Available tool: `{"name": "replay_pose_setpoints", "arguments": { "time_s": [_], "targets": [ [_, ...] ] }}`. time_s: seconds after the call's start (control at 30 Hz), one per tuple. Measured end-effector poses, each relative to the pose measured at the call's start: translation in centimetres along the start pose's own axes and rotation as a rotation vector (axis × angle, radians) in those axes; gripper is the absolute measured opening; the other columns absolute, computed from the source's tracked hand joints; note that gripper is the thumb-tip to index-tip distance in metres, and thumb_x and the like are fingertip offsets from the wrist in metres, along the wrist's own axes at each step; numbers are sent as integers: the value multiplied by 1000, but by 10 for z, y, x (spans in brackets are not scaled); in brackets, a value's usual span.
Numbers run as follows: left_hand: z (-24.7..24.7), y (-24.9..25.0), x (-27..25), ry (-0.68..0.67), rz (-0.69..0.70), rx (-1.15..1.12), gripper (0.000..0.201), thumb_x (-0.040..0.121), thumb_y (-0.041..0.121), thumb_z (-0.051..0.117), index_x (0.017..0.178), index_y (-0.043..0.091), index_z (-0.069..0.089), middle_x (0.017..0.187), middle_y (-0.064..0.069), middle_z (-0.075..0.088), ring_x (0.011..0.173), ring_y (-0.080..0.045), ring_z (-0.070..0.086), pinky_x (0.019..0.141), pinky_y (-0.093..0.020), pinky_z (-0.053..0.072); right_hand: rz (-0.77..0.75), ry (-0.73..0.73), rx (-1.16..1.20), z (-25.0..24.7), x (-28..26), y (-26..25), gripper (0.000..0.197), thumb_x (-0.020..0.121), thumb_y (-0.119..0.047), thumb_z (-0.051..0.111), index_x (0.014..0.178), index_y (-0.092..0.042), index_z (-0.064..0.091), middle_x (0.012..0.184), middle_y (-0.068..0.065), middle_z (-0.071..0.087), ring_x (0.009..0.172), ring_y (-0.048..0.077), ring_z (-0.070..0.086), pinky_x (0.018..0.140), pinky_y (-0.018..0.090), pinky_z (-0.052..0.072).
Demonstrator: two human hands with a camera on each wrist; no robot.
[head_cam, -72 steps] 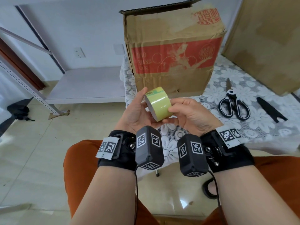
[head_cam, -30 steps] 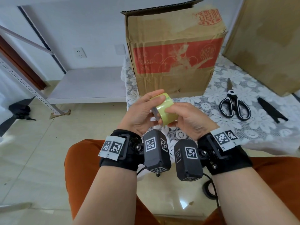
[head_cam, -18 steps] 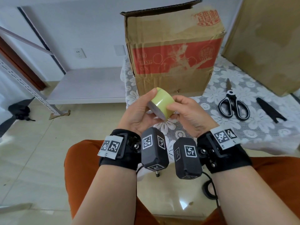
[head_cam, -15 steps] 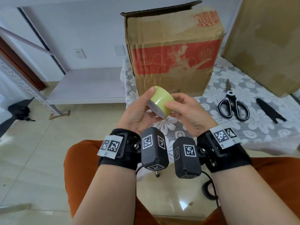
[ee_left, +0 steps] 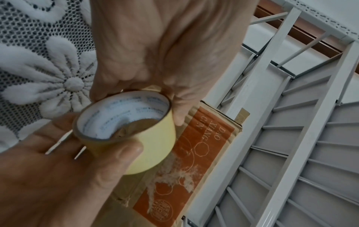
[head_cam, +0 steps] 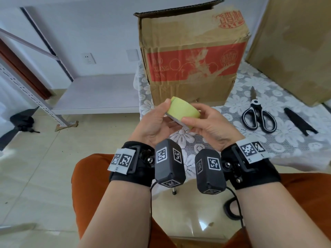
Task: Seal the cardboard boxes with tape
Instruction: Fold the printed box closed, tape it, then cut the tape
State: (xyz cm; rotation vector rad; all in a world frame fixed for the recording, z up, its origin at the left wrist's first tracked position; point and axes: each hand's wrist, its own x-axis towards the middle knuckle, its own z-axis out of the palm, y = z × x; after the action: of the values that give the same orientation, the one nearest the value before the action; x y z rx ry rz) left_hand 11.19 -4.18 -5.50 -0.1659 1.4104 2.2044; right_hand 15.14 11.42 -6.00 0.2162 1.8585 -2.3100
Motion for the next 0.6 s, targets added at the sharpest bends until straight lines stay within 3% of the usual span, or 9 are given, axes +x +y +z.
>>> {"name": "replay_pose_setpoints", "arguments": {
  "time_s": [0.13, 0.2, 0.27, 0.33, 0.4, 0.5, 0.6],
  "targets": [
    [-4, -3, 6, 50, 5, 57, 21, 103, 19, 45, 113, 5, 57, 123, -16, 56, 109, -24, 53, 102, -34, 43, 20, 26, 107, -6, -2, -1, 72, 55, -15, 81, 123, -20, 58, 121, 8, 55, 105, 24, 60, 94, 45, 51],
    [-6, -3, 5, 33, 3, 120, 33, 98, 26, 52, 119, 1, 57, 127, -13, 61, 113, -22, 58, 99, -31, 46, 5, 23, 89, -8, -2, -3, 75, 55, -13, 82, 125, -21, 57, 122, 9, 54, 110, 27, 59, 94, 45, 52],
    [-7, -3, 4, 5, 0, 216, 57, 82, 41, 65, 124, 3, 59, 123, -13, 66, 113, -22, 63, 92, -27, 52, -17, 15, 20, -10, 0, -3, 79, 52, -18, 89, 124, -25, 57, 123, 8, 57, 113, 26, 59, 95, 42, 51],
    [-6, -4, 1, -25, -2, 266, 65, 71, 45, 70, 122, 6, 63, 120, -14, 69, 112, -23, 65, 90, -28, 54, -34, -4, -25, -11, 2, -3, 80, 49, -22, 92, 122, -29, 59, 122, 7, 61, 115, 23, 60, 98, 41, 48],
    [-6, -5, -1, -47, -14, 269, 61, 72, 43, 69, 121, 6, 64, 120, -16, 68, 115, -26, 64, 96, -34, 53, -43, 29, 34, -11, 2, -3, 77, 52, -20, 87, 123, -22, 58, 118, 7, 64, 110, 20, 63, 97, 39, 49],
    [-6, -5, -4, -58, 9, 247, 49, 74, 35, 67, 115, 8, 66, 117, -14, 69, 111, -26, 64, 94, -32, 55, -1, 127, 138, -13, 5, -2, 77, 54, -21, 83, 124, -9, 54, 118, 12, 64, 105, 23, 66, 95, 39, 51],
    [-6, -7, -4, -91, 28, 236, 54, 74, 26, 68, 124, 8, 61, 126, -17, 65, 113, -27, 61, 96, -31, 53, 71, 155, 124, -13, 6, -1, 63, 66, -29, 79, 117, 1, 58, 111, 15, 68, 102, 27, 66, 90, 38, 54]
  ]
}}
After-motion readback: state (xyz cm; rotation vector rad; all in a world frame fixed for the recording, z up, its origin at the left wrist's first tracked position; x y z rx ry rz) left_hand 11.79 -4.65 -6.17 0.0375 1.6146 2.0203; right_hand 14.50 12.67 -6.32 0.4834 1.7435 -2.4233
